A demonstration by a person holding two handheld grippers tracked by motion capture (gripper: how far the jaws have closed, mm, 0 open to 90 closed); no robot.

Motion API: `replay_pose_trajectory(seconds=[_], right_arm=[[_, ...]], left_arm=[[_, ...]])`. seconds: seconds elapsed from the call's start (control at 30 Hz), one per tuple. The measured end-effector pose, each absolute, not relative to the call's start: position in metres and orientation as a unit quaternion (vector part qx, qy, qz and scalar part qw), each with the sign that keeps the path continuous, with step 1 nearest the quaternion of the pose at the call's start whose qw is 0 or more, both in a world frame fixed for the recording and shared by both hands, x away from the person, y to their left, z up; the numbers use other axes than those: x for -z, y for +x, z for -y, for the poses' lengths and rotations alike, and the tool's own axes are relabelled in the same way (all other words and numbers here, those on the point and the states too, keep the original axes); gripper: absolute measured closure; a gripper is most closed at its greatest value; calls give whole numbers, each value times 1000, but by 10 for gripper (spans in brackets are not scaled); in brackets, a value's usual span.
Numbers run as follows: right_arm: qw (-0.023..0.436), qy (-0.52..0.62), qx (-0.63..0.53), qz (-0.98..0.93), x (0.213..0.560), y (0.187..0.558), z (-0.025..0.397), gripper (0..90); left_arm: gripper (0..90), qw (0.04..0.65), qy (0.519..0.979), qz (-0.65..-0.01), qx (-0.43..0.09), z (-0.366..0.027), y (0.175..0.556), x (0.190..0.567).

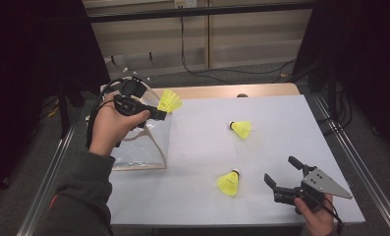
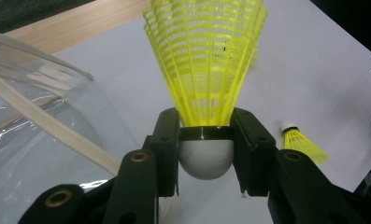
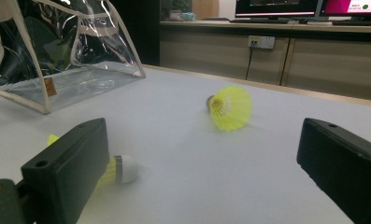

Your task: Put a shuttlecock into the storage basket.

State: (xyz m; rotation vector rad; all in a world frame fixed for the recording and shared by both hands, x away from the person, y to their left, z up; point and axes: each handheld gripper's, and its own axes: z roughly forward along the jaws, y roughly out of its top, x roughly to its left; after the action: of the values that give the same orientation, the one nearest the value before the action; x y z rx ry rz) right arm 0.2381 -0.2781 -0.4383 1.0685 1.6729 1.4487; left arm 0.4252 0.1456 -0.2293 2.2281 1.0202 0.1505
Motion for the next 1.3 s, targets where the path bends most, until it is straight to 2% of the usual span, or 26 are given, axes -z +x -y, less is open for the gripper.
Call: replay_pose_trajectory(seconds=[1.3], right_arm=[[335, 411, -556, -640, 438, 238, 278, 23]], left_arm=[[647, 335, 835, -429, -85, -172, 436, 227]])
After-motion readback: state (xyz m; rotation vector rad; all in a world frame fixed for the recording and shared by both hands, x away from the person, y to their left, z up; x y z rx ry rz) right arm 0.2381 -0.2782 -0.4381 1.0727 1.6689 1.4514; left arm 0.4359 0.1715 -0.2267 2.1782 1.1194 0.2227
